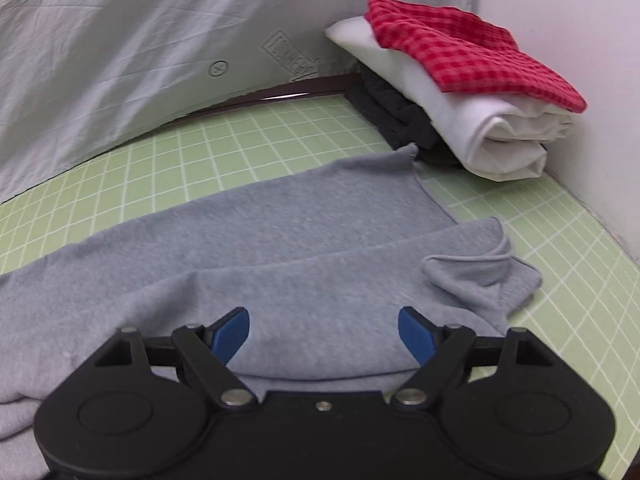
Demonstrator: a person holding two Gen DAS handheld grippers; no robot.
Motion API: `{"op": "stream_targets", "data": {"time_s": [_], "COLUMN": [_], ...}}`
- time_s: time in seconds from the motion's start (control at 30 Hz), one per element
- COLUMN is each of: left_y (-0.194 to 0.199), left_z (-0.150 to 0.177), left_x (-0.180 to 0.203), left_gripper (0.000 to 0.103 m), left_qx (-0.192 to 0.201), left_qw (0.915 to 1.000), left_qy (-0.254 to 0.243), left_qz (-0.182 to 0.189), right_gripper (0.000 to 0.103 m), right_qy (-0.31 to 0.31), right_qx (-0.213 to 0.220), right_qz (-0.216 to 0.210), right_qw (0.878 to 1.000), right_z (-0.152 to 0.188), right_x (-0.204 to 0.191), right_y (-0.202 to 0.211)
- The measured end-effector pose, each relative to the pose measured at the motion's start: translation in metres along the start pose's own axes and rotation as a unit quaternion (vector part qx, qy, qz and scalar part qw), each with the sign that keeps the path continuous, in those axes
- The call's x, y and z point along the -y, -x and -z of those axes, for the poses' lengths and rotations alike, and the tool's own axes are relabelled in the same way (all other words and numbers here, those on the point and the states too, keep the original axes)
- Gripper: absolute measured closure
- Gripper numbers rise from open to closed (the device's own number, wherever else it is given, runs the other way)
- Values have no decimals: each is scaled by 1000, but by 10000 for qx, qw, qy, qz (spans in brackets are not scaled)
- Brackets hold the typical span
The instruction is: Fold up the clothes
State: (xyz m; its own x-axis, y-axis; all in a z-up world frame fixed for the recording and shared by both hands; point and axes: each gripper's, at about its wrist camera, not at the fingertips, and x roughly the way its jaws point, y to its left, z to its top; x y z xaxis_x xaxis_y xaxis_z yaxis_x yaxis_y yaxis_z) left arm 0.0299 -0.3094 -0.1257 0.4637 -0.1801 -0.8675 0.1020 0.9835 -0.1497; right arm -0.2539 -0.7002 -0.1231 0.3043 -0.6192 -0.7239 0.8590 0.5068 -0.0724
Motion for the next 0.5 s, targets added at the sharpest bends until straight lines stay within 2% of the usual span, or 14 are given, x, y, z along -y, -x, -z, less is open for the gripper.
{"op": "stream_targets", "data": {"time_s": [0.17, 0.27, 0.37, 0.4, 0.43, 0.5], "left_y": [5, 6, 5, 5, 5, 5], "left_z": [14, 19, 18, 18, 17, 14], "left_x": [1, 4, 6, 7, 8, 11], "left_gripper": [100, 100, 100, 101, 101, 101], "left_qx": [-21, -14, -16, -19, -11, 24], "left_qw": [9999, 9999, 9996, 9995, 9993, 9991], "left_qy": [85, 99, 226, 287, 330, 383], "left_qz": [-84, -132, -146, -141, -146, -163], "right_gripper": [25, 34, 58, 80, 98, 100], "right_qy": [107, 88, 44, 35, 21, 33], "right_qx": [106, -26, -199, -198, -156, -18], "right_qz": [477, 525, 401, 349, 314, 257], "right_qw": [9987, 9986, 9990, 9992, 9994, 9997], "right_z": [0, -2, -3, -4, -6, -13], "right_x": [36, 53, 64, 67, 69, 72], "right_y": [-11, -23, -35, -37, -38, -39]}}
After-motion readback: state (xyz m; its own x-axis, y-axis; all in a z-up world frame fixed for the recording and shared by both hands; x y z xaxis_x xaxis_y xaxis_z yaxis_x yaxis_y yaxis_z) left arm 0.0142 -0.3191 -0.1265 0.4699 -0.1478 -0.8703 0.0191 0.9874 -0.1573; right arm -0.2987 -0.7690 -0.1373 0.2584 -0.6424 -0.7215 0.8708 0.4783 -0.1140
